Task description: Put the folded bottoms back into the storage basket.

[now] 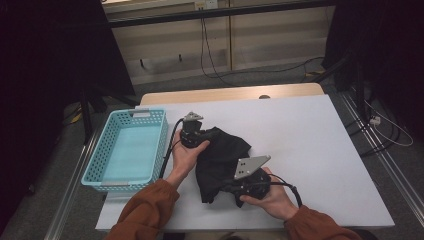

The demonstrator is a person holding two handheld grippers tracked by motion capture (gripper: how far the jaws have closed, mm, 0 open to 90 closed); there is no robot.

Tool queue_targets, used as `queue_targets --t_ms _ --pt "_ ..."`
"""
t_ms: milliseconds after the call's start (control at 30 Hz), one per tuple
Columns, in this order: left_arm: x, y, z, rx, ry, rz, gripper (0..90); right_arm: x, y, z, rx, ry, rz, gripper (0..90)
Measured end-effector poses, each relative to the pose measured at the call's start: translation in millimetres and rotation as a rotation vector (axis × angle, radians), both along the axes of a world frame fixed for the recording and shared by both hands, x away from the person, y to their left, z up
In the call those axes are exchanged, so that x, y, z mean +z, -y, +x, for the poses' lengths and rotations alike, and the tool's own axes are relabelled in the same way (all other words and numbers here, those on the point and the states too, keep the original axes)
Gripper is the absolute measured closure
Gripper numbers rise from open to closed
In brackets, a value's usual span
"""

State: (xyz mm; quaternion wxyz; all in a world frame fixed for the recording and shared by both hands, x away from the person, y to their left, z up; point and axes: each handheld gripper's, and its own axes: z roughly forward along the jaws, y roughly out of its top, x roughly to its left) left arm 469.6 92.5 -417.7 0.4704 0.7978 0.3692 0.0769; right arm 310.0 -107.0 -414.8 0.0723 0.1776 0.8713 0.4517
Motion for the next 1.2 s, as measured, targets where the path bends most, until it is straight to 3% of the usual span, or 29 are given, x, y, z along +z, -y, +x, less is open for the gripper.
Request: queue_targets --t_ms 167,667,967,1067,1200 --pt "6.7 -2.4 2.5 0.002 0.011 -0.001 79.0 4.4 0.5 2.5 -0.004 0.012 0.012 83.2" --pt "33.6 -25.4 9.8 0.047 0.048 -0.067 79.3 14.4 -10.7 12.1 -0.001 0.03 0.045 83.3" --pt "53.6 -31.9 17.6 0.031 0.08 -0.085 79.5 24.3 -18.6 16.4 -0.007 0.055 0.076 83.2" --pt "54.2 -36.4 16.5 0.034 0.084 -0.111 79.5 25.6 -21.1 19.1 -0.008 0.056 0.086 83.3" --pt "56.9 -42.6 14.8 0.038 0.087 -0.108 79.5 22.0 -27.6 20.3 -0.003 0.044 0.086 83.3"
